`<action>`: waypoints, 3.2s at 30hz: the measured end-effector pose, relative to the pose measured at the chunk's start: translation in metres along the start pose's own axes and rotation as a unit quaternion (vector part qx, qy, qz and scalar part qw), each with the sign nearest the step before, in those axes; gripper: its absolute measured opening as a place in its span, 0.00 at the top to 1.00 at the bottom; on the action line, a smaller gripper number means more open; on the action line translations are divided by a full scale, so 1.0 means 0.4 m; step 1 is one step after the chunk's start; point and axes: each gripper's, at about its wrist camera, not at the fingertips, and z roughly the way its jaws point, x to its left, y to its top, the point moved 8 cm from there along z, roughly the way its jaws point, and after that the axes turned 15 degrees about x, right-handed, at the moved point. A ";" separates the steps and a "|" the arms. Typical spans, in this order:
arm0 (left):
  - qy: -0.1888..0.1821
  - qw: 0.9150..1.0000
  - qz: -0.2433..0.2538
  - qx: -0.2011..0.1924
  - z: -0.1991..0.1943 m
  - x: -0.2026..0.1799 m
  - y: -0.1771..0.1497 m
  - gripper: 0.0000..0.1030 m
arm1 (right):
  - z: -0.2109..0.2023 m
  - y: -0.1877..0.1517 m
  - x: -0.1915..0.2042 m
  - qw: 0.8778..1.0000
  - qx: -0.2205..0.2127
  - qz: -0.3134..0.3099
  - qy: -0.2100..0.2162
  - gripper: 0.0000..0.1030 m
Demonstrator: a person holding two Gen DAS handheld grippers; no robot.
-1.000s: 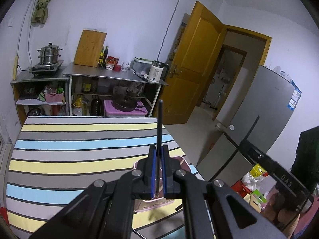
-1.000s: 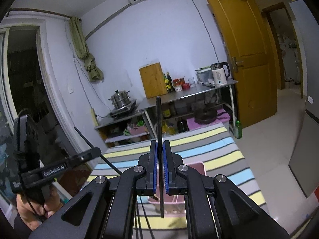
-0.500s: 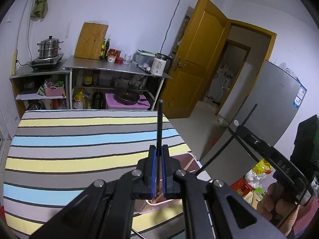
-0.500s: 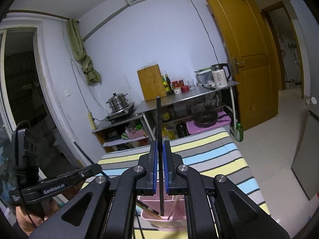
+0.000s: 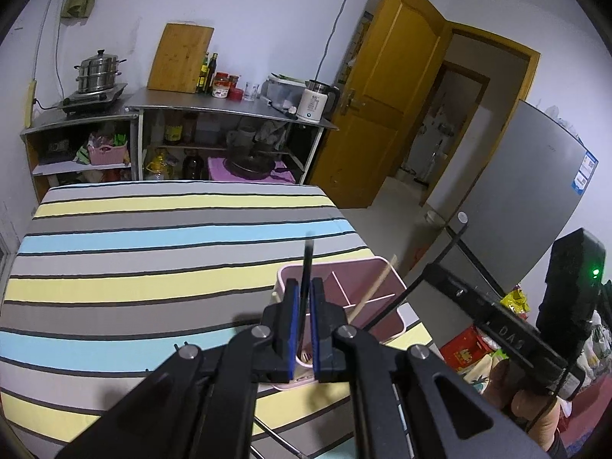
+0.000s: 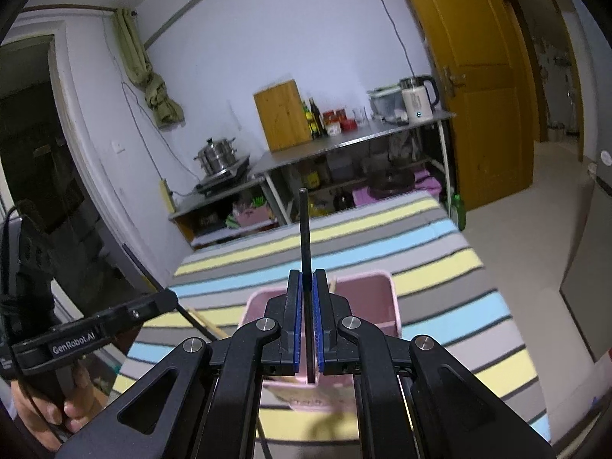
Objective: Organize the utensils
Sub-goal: 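Lift the black chopsticks into the pink basket and open both tools, then bring both tools back down toward the remaining black chopsticks and metal sticks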
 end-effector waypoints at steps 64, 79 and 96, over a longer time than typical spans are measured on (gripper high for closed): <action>0.133 0.979 -0.122 0.091 0.193 0.348 -0.399 0.78 | 0.170 -0.395 0.114 0.984 0.144 -0.100 0.017 0.87; 0.127 0.981 -0.092 0.112 0.185 0.365 -0.405 0.90 | 0.314 -0.407 0.148 0.969 0.186 -0.160 -0.009 0.87; 0.109 0.983 -0.080 0.122 0.154 0.379 -0.443 0.91 | 0.345 -0.453 0.118 0.968 0.218 -0.120 -0.028 0.94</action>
